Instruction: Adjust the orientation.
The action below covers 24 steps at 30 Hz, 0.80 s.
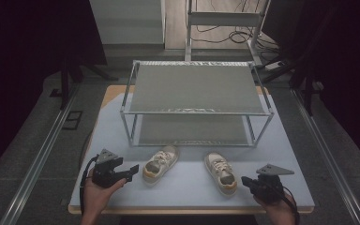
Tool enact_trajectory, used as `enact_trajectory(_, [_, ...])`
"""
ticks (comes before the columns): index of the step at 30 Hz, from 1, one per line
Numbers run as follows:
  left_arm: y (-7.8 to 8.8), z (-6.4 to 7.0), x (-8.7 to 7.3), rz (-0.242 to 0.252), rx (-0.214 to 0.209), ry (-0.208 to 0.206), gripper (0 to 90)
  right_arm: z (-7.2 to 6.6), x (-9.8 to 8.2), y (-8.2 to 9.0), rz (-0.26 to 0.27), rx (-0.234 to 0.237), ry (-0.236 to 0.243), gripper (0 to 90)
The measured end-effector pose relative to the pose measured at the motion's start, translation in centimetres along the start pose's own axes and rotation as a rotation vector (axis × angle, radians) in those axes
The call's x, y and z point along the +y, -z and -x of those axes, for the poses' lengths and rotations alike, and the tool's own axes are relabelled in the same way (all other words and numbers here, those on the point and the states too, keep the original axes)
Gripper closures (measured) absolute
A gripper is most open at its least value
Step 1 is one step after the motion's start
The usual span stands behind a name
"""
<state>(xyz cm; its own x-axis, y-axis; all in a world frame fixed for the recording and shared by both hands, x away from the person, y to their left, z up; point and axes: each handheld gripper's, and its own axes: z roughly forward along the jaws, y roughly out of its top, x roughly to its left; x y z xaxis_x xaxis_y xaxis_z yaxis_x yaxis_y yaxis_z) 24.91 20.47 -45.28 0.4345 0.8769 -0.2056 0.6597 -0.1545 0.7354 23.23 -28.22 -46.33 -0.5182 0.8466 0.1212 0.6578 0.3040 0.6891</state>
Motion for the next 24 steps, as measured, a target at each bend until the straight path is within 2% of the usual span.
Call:
enact_trajectory(2, [0.0, 0.0, 0.0, -0.002, 0.0, -0.002, 27.1, -0.7, -0.5, -0.3, -0.014, 0.018, 0.016, 89.7])
enact_trajectory(4, [0.0, 0.1, 0.0, -0.001, -0.001, -0.001, 27.1, -1.5, -0.6, -0.6, -0.011, -0.005, 0.036, 89.7])
enact_trajectory(12, [-0.1, 0.1, -0.1, -0.004, 0.0, -0.001, 27.1, -1.5, -0.7, -1.1, 0.006, 0.005, 0.011, 89.6])
enact_trajectory(15, [-0.1, 0.1, -0.1, -0.006, 0.001, -0.003, 27.1, -1.4, -0.8, -1.1, 0.021, 0.004, 0.015, 88.9])
enact_trajectory(22, [0.3, 0.6, 0.1, 0.014, -0.021, -0.016, 26.3, -1.6, -1.0, 0.3, 0.107, -0.029, 0.004, 69.0])
enact_trajectory(24, [0.5, 0.8, 0.1, 0.02, -0.027, -0.018, 26.0, -1.6, -1.0, 0.5, 0.115, -0.03, 0.002, 67.6])
